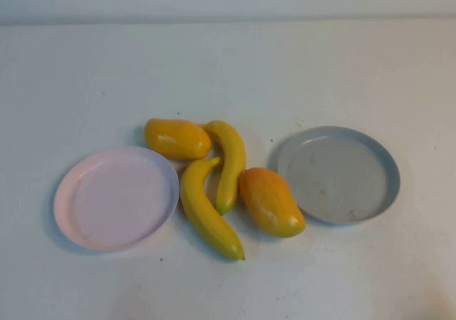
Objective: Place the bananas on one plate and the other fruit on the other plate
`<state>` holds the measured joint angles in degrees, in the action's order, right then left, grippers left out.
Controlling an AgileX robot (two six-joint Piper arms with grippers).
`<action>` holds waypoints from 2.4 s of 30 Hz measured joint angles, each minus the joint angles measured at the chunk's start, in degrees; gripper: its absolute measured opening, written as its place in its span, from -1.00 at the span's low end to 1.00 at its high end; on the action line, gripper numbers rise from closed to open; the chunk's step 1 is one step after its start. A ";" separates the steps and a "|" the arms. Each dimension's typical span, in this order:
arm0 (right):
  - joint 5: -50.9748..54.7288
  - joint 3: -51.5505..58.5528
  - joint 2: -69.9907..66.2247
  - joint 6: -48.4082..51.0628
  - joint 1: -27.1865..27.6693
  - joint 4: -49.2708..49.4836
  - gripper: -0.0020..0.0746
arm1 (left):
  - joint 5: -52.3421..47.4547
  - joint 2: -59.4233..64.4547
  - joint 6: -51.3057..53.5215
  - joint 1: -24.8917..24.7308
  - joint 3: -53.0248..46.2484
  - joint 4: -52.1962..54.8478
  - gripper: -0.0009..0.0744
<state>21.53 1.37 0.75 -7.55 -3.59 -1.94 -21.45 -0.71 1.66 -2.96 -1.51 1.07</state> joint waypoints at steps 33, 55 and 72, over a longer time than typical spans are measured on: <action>0.00 0.00 0.00 0.00 0.00 0.00 -0.99 | 5.84 0.00 -8.45 0.00 0.00 -10.87 -0.99; 0.00 0.00 0.00 0.00 0.00 0.00 -0.99 | -6.42 11.28 -16.03 0.00 17.64 -24.44 -0.99; 0.00 0.00 0.00 0.00 0.00 0.00 -0.99 | -29.27 57.51 4.62 -0.94 51.40 -23.02 -0.99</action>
<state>21.53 1.37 0.75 -7.55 -3.59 -1.94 -50.73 56.80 6.28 -3.90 49.89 -21.95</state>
